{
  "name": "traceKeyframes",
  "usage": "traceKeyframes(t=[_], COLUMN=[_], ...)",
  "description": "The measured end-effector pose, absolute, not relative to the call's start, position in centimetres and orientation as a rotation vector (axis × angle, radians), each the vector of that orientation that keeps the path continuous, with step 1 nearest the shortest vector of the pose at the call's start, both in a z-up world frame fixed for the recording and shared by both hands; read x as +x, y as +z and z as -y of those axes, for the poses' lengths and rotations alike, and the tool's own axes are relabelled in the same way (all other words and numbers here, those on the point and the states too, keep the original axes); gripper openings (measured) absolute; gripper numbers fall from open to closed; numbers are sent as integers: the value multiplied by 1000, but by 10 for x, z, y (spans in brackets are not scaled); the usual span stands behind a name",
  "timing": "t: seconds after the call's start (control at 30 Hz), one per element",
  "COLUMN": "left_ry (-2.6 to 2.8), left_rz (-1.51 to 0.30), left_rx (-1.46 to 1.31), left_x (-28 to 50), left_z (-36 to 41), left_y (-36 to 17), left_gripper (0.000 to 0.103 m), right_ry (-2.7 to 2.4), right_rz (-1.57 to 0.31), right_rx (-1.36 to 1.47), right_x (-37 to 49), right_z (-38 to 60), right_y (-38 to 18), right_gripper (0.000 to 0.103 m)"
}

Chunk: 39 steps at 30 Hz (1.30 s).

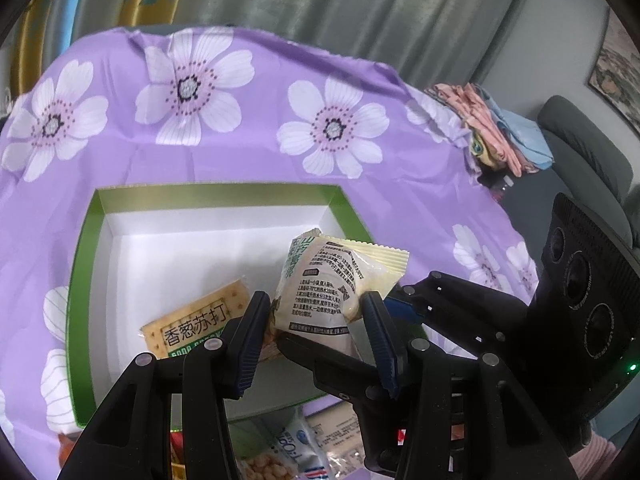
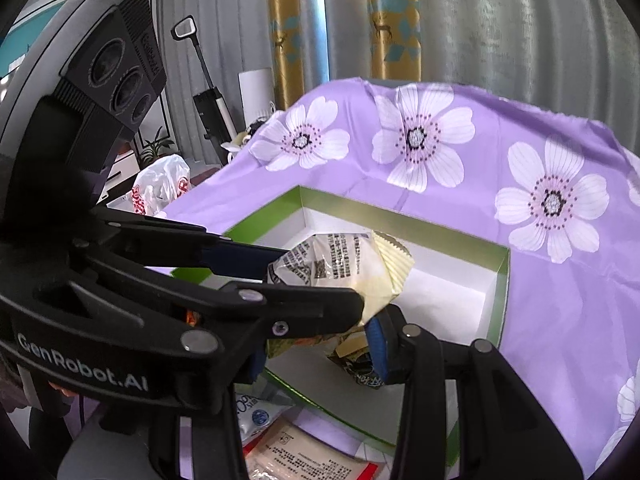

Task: Organize snacks
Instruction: 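Carry the white-and-yellow packet into the green box and open the right gripper, then withdraw the right gripper from the green box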

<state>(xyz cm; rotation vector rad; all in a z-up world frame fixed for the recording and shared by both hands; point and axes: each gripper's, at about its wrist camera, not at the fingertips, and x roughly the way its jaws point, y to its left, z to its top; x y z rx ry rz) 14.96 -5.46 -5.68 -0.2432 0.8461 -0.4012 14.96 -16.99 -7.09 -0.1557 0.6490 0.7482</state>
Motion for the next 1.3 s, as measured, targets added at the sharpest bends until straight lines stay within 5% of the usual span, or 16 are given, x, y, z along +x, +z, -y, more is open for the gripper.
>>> traceKeyframes(t=[0.7, 0.77, 0.9, 1.3], left_ry=[-346, -323, -281, -181], left_rz=[-900, -895, -867, -732], left_rx=[-269, -259, -234, -138], left_x=[158, 156, 148, 116], left_z=[49, 49, 45, 46], left_y=[-76, -74, -67, -28], left_gripper=[49, 50, 83, 99], right_ry=[708, 705, 693, 680], right_rz=[-750, -747, -717, -654], right_rx=[-167, -165, -159, -157], right_x=[160, 160, 155, 129], right_z=[161, 161, 164, 171], right_y=[-90, -89, -81, -55], right_gripper=[46, 55, 70, 89])
